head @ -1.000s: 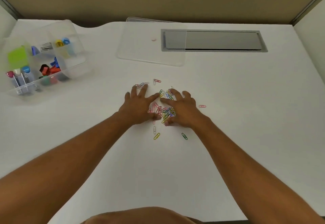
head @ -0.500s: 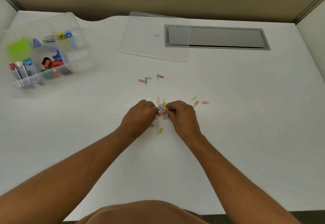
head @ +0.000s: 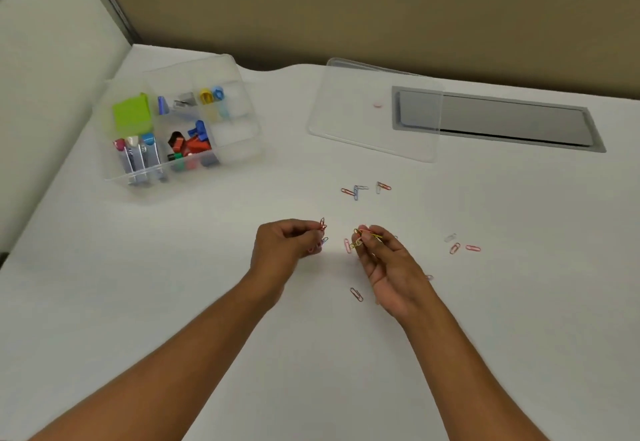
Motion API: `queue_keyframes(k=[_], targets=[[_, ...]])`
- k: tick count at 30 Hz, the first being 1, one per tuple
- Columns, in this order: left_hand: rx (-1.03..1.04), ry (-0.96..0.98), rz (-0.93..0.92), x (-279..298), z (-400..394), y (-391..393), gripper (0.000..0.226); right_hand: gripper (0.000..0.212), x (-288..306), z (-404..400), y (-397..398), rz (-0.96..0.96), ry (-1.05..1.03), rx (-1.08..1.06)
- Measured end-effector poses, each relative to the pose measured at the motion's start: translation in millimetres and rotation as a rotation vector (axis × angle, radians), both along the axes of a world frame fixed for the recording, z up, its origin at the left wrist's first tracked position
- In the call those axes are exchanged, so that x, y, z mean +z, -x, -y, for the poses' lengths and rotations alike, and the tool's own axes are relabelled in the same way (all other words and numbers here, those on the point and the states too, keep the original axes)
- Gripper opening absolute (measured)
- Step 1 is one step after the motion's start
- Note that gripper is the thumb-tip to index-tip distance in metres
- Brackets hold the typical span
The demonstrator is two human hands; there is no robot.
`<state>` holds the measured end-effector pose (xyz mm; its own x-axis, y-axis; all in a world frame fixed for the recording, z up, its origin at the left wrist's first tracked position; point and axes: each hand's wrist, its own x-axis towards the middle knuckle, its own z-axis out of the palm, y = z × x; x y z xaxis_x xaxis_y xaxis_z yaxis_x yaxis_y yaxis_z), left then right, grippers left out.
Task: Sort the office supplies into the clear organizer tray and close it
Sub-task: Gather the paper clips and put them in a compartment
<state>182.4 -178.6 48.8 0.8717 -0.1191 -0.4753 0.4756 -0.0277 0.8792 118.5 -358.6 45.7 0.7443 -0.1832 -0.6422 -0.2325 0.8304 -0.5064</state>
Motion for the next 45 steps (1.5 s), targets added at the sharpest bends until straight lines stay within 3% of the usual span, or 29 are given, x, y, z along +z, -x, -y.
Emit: queue_keyframes(k=[7, 12, 14, 18, 21, 25, 30, 33, 35, 37, 39, 42, 45], targets=[[0.153, -0.085, 0.089, 32, -63, -88, 0.014, 0.019, 36, -72, -99, 0.089, -0.18, 0.057], [0.175, -0.192, 0.214, 38, -95, -176, 0.016, 0.016, 52, -109, -201, 0.182, -0.074, 0.119], [0.182, -0.26, 0.226, 36, -100, -204, 0.015, 0.019, 53, -122, -236, 0.18, 0.129, 0.185], [0.081, -0.571, 0.223, 34, -101, -243, 0.019, 0.023, 38, -142, -281, 0.143, 0.941, 0.396], [-0.056, -0.755, 0.342, 26, -106, -256, 0.023, 0.026, 32, -150, -291, 0.158, 1.339, 0.616], [-0.136, -0.926, 0.527, 25, -106, -250, 0.023, 0.03, 36, -158, -279, 0.118, 1.528, 0.666], [-0.204, -0.991, 0.641, 33, -98, -224, 0.041, 0.03, 45, -138, -221, 0.179, 1.512, 0.438], [-0.268, -0.991, 0.681, 38, -95, -209, 0.05, 0.028, 23, -91, -161, 0.152, 1.649, 0.323], [-0.296, -0.91, 0.767, 39, -85, -189, 0.041, 0.025, 0, -44, -130, -0.012, 1.801, 0.347], [-0.387, -0.82, 0.848, 30, -69, -160, 0.032, 0.049, -20, -4, -111, -0.32, 1.885, 0.534], [-0.55, -0.764, 0.851, 10, -46, -127, 0.033, 0.067, -36, 16, -101, -0.458, 1.874, 0.733], [-0.809, -0.787, 0.749, -23, -9, -87, 0.052, 0.062, -57, 18, -88, -0.207, 1.962, 0.922], [-0.935, -0.889, 0.73, -49, 13, -57, 0.067, 0.055, -61, 16, -64, 0.01, 1.969, 0.978]])
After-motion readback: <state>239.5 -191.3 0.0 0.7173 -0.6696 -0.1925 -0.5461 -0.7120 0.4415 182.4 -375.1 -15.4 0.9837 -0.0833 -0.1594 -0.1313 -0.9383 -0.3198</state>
